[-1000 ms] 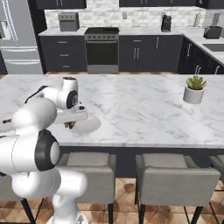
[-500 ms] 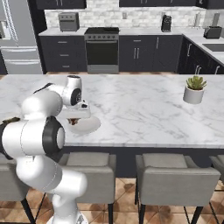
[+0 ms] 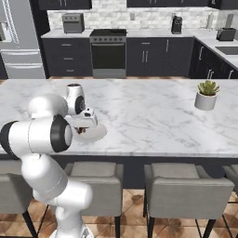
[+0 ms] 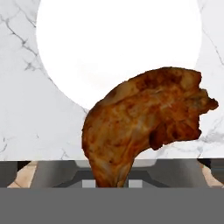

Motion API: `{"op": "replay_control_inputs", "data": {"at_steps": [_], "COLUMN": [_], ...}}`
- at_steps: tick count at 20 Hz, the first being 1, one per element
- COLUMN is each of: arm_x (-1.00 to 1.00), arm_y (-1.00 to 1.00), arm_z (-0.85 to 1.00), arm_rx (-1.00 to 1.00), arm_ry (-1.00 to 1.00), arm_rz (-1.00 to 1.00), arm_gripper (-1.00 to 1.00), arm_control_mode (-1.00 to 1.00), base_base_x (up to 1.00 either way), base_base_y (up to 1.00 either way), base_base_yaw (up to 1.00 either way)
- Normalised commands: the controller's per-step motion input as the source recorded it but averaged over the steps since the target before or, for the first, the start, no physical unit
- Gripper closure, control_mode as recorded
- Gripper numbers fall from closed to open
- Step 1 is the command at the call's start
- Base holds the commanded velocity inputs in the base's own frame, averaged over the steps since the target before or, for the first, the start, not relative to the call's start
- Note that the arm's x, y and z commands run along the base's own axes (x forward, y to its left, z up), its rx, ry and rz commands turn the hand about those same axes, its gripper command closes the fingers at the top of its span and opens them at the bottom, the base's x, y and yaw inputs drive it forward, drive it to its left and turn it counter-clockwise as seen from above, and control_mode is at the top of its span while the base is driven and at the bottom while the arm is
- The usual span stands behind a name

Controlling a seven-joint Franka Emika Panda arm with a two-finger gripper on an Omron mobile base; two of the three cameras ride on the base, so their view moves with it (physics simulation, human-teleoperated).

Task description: Take the chicken drumsticks from the pan and place one on each plate on the dining counter.

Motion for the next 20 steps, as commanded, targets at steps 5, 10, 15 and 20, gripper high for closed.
{"op": "replay_control_inputs", "data": {"at_steps": [5,10,15,20], "arm_x": [0.30,0.29,0.37,0.30], "arm_y": [0.00,0.00,0.00,0.00], "arm_z": [-0.28,-0.19,-0.19,-0.22], "arm_rx": [-0.06,0.00,0.00,0.00], "arm_ry": [-0.01,0.00,-0.01,-0.07], "arm_rz": [-0.22,-0.14,-0.10,-0.07], "arm_gripper": [1.00,1.00,1.00,1.00], "arm_control_mode": [-1.00,-1.00,-1.00,-1.00], "base_base_x": [0.00,0.00,0.00,0.00], "base_base_y": [0.00,0.00,0.00,0.00], "base_base_yaw": [0.00,0.00,0.00,0.00]}}
